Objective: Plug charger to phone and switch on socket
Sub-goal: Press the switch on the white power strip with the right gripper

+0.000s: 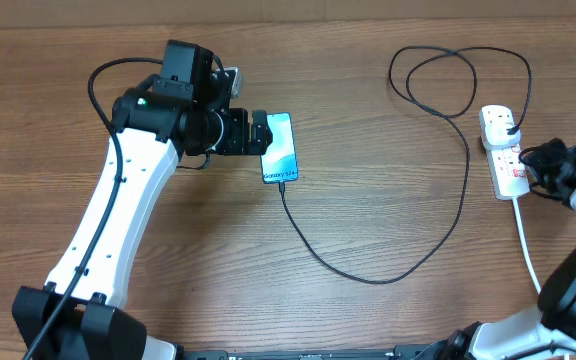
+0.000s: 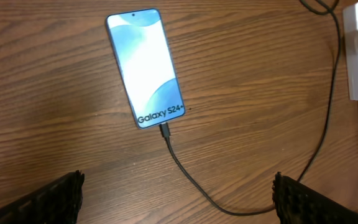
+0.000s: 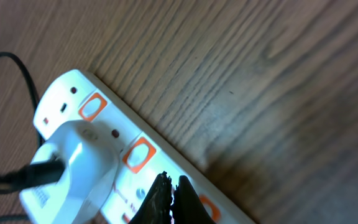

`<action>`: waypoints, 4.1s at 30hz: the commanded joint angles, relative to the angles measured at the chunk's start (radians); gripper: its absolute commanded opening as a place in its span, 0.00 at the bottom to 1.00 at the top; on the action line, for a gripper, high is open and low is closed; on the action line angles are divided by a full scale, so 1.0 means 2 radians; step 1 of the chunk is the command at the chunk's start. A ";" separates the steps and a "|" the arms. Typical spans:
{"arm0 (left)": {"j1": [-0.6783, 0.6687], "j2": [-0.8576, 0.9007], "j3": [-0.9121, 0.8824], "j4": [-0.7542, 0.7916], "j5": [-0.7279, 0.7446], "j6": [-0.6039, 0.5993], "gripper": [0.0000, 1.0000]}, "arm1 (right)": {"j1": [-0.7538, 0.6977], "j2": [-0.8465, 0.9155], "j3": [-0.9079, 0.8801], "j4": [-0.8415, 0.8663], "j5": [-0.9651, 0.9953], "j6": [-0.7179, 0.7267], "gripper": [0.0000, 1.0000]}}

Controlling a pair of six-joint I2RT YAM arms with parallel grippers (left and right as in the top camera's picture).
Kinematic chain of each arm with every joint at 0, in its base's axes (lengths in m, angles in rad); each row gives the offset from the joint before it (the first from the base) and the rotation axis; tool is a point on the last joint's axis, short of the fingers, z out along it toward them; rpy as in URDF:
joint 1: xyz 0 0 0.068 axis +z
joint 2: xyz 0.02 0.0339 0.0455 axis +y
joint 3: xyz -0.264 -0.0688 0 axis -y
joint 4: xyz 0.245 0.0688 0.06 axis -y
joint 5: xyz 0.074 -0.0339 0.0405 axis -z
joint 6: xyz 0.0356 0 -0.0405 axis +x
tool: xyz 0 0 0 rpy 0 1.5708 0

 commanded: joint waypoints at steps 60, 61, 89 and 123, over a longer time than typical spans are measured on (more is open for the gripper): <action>-0.010 -0.008 0.002 0.005 -0.011 0.012 1.00 | 0.031 0.063 0.010 0.103 -0.022 0.004 0.04; -0.010 -0.008 0.002 0.005 -0.011 0.012 1.00 | 0.031 0.063 0.010 0.105 -0.022 0.004 0.04; -0.010 -0.008 0.002 0.005 -0.015 0.012 1.00 | 0.059 0.074 0.009 0.059 -0.077 0.004 0.04; -0.010 -0.008 0.002 -0.003 -0.018 0.012 1.00 | 0.084 0.074 0.009 -0.007 -0.159 -0.036 0.04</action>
